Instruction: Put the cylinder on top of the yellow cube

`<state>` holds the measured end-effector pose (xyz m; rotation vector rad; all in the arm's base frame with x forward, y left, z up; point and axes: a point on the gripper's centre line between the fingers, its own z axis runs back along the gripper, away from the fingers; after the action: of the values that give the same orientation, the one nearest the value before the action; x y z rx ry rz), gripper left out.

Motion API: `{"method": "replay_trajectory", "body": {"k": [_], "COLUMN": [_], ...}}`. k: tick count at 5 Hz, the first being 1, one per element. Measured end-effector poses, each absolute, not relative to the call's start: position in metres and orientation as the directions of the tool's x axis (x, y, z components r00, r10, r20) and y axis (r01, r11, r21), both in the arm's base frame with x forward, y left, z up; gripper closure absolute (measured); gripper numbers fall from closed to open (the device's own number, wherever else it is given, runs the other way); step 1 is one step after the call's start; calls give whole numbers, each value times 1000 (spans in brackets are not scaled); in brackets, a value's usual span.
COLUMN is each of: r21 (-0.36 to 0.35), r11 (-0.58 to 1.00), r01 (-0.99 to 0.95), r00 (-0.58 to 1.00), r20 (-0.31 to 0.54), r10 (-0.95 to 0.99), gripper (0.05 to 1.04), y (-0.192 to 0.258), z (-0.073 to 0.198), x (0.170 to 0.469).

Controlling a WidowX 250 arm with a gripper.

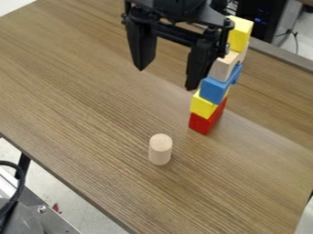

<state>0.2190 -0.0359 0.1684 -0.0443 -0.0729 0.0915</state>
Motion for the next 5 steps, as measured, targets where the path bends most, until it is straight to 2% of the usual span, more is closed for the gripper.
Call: {"method": "replay_trajectory", "body": {"k": [1, 2, 4, 5], "r21": [-42, -21, -20, -13], "r11": [995, 994, 993, 993], "r01": [-91, -108, -120, -121], "r00": [995, 992, 990, 991], "r20": [48, 63, 79, 57], "r10": [93, 109, 121, 122], "gripper": [87, 87, 87, 87], "y": [-36, -31, -22, -18], "z": [162, 147, 128, 111], "x": [217, 216, 217, 217]}}
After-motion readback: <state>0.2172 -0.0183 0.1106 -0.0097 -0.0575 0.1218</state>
